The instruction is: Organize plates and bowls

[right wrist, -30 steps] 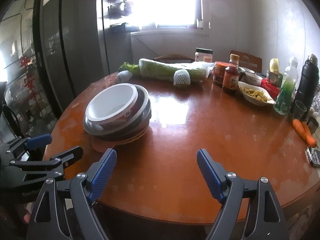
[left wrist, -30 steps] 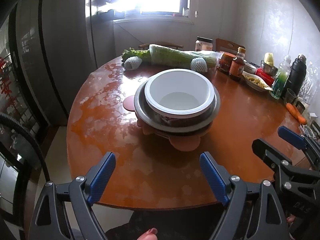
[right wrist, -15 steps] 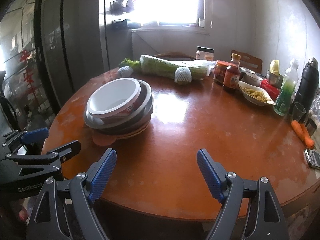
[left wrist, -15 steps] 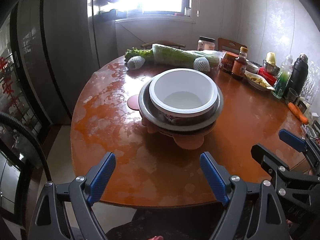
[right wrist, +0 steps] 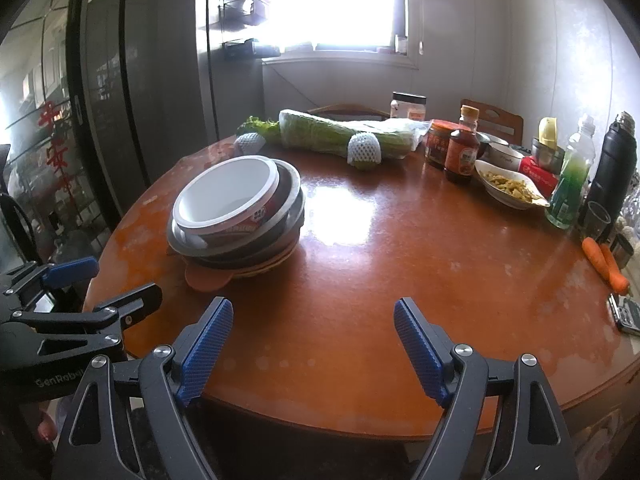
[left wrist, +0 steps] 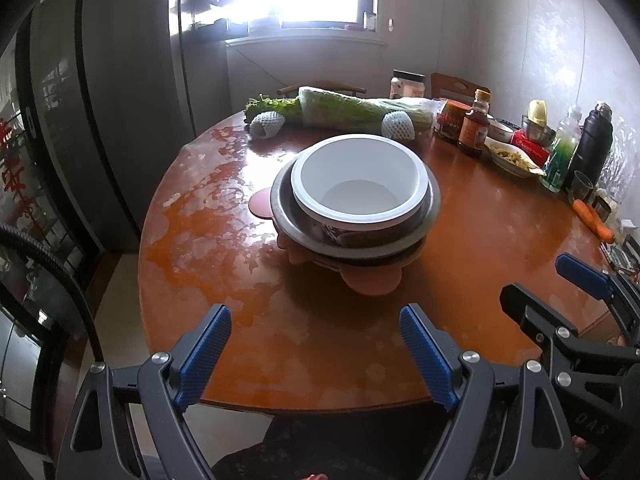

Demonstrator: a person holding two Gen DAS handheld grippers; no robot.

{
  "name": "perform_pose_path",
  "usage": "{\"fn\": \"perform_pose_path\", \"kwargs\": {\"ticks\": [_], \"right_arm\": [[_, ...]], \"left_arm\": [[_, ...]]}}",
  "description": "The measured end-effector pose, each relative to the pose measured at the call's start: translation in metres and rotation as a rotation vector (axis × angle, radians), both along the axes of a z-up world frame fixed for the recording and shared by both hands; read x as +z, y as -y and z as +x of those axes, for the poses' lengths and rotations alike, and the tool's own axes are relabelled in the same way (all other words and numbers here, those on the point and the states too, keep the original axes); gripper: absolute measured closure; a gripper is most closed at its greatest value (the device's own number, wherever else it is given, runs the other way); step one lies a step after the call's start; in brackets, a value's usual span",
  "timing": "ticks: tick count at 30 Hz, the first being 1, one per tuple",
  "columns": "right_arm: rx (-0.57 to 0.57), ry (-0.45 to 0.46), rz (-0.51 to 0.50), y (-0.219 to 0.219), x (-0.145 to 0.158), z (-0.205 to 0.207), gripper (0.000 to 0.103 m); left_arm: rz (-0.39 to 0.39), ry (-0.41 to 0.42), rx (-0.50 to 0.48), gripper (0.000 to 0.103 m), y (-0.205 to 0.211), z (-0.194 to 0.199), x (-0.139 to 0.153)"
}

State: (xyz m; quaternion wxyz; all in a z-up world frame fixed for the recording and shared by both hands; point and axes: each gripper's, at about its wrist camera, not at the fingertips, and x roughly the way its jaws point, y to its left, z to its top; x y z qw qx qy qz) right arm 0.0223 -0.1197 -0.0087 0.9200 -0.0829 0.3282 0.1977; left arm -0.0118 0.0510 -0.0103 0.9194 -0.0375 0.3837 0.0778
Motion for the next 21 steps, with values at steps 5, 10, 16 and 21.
{"fn": "perform_pose_path", "kwargs": {"ticks": [5,10,16,21], "right_arm": [[-0.001,-0.006,0.0,0.0009,0.0007,-0.001,0.019],[0.007,-0.01,-0.004,0.0008,-0.0001,-0.0014,0.019],[0.004,-0.013,0.001,0.0002,-0.001,0.0,0.019],[0.006,-0.014,0.0,0.0002,-0.0012,0.0001,0.019]], "left_arm": [[0.003,0.001,0.002,0.017,0.0004,0.0006,0.0001],[0.005,-0.005,-0.002,0.017,0.0013,0.0012,-0.0013],[0.004,-0.005,-0.001,0.017,0.001,0.0014,-0.002],[0.006,-0.006,-0.003,0.017,0.0011,0.0016,-0.0025]]}}
